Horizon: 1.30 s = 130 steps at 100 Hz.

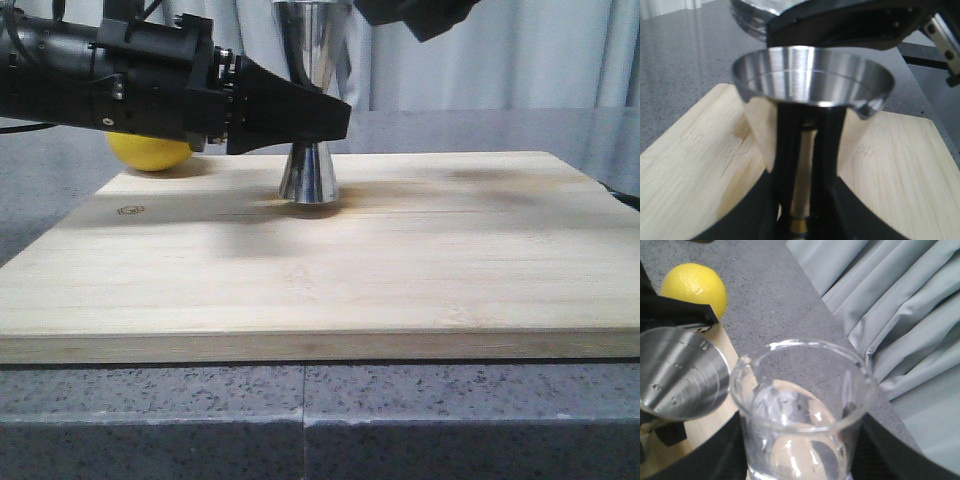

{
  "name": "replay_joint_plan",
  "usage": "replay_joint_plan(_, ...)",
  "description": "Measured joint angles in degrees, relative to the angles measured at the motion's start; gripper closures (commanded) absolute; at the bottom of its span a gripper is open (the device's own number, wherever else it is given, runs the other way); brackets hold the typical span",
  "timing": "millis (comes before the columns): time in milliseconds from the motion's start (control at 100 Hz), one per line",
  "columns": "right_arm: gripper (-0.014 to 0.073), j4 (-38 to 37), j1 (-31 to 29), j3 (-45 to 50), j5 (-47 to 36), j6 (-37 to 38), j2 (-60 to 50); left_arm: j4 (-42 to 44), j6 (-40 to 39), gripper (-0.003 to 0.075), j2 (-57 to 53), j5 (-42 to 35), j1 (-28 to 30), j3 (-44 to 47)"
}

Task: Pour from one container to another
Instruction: 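Tilt the beaker with the right gripper, pouring liquid into the jigger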

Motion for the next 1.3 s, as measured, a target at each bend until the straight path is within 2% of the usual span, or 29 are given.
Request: replay_joint_plan(1300, 0.0323, -16.9, 0.0, 0.0, 0.9, 0.1, 0.0, 0.1, -0.8, 0.0659, 0.1, 0.0, -0.5, -1.2)
